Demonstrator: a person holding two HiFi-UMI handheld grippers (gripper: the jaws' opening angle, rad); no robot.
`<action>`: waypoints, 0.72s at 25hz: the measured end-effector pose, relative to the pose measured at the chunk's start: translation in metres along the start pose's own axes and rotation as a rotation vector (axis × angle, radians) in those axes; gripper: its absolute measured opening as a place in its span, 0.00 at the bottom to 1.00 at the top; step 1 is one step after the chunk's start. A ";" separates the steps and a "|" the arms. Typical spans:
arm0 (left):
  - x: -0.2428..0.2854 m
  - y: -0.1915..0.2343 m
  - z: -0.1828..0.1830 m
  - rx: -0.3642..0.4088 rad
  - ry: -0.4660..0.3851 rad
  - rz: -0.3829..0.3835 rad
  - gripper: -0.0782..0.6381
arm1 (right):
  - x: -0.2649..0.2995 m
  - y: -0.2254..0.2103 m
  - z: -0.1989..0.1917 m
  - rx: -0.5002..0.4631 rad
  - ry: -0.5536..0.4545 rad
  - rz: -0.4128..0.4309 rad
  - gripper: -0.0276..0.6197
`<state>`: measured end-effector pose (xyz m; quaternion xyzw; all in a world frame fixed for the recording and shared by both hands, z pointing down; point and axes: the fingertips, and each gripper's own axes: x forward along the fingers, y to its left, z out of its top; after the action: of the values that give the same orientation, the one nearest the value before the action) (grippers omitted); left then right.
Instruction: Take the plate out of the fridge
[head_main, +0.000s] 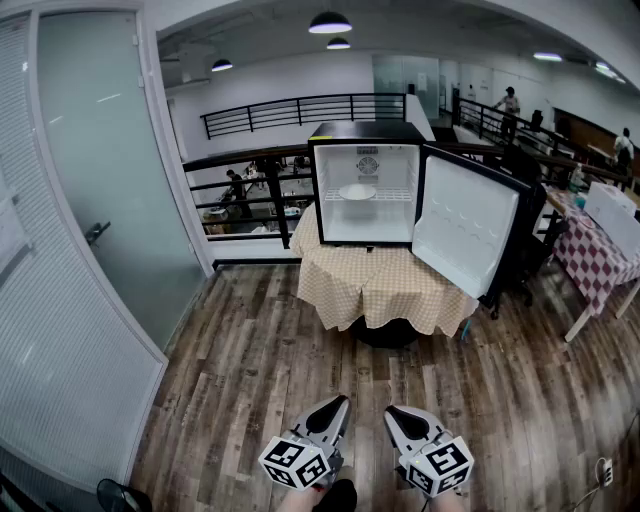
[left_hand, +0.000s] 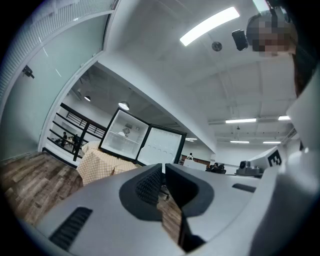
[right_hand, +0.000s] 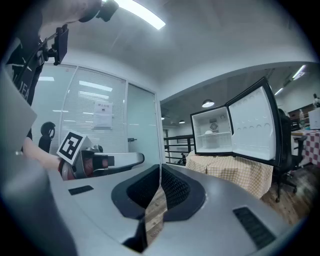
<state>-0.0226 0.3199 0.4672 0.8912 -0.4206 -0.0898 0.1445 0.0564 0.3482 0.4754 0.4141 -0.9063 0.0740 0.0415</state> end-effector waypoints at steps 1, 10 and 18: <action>0.008 0.003 0.001 0.006 0.004 -0.005 0.15 | 0.007 -0.006 0.001 0.001 0.000 0.000 0.10; 0.068 0.040 0.010 0.021 0.042 -0.050 0.15 | 0.069 -0.051 0.008 0.022 0.011 -0.013 0.10; 0.115 0.086 0.027 0.027 0.051 -0.074 0.15 | 0.130 -0.082 0.021 0.047 -0.004 -0.010 0.10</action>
<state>-0.0200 0.1741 0.4656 0.9100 -0.3847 -0.0669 0.1398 0.0336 0.1949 0.4806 0.4194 -0.9024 0.0943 0.0300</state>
